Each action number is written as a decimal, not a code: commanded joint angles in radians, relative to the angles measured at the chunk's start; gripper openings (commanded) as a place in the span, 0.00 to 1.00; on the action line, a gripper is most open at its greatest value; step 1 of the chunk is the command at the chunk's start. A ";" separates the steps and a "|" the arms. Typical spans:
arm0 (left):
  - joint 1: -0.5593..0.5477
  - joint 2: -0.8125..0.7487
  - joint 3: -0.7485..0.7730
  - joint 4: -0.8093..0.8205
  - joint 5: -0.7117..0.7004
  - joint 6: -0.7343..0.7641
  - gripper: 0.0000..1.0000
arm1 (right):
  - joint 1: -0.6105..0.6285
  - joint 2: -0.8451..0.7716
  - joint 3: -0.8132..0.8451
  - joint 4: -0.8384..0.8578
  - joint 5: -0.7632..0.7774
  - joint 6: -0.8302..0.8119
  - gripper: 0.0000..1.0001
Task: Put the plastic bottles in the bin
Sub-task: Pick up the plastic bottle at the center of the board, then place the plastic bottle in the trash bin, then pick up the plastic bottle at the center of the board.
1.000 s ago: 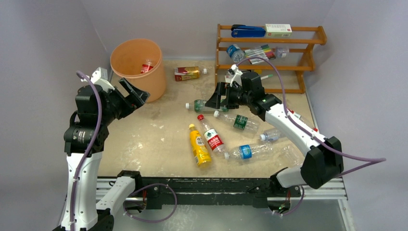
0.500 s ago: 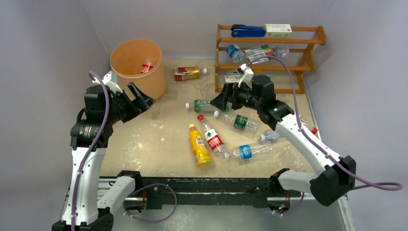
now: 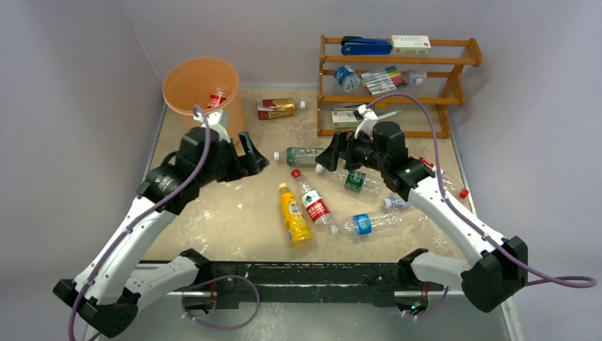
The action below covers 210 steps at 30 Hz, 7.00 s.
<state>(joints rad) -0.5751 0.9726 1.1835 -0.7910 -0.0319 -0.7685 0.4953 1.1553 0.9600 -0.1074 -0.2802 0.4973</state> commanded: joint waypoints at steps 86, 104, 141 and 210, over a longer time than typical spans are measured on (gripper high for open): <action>-0.218 0.232 0.036 0.092 -0.554 -0.094 0.47 | -0.002 -0.356 -0.260 -0.033 0.055 0.057 1.00; 0.089 0.423 0.476 0.018 -0.389 0.097 0.47 | -0.001 -0.453 -0.303 -0.086 0.062 0.079 1.00; 0.737 0.846 0.856 0.103 0.036 0.129 0.48 | -0.002 -0.550 -0.343 -0.156 0.090 0.114 1.00; -0.020 0.307 -0.149 0.329 -0.182 -0.057 0.88 | -0.001 -0.374 -0.473 0.125 -0.016 0.167 1.00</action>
<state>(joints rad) -0.5659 1.3178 1.0718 -0.5621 -0.1982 -0.7658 0.4953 0.7799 0.4881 -0.0418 -0.2790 0.6533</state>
